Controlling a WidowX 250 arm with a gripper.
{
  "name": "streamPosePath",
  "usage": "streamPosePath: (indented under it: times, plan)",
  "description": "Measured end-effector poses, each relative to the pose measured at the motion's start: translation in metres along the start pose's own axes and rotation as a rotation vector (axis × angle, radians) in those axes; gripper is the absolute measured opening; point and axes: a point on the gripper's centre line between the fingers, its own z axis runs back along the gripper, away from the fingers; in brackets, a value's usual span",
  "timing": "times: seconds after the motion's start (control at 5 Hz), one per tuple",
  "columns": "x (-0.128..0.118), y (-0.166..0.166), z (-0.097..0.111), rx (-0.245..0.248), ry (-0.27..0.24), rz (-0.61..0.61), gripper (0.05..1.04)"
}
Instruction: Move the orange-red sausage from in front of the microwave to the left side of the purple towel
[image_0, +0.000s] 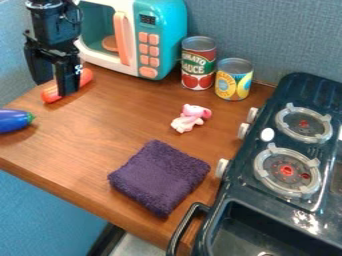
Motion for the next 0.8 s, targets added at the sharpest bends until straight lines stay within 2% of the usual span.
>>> streamPosePath:
  times: [0.2, 0.4, 0.6, 0.8]
  plan:
    - [-0.001, -0.001, -0.011, -0.02, 0.031, -0.001, 1.001]
    - [0.014, 0.023, -0.009, -0.079, 0.015, 0.01, 1.001]
    - [0.018, 0.07, -0.007, -0.091, -0.016, 0.066, 1.001]
    - [0.024, 0.098, -0.01, -0.056, -0.008, 0.098, 1.001]
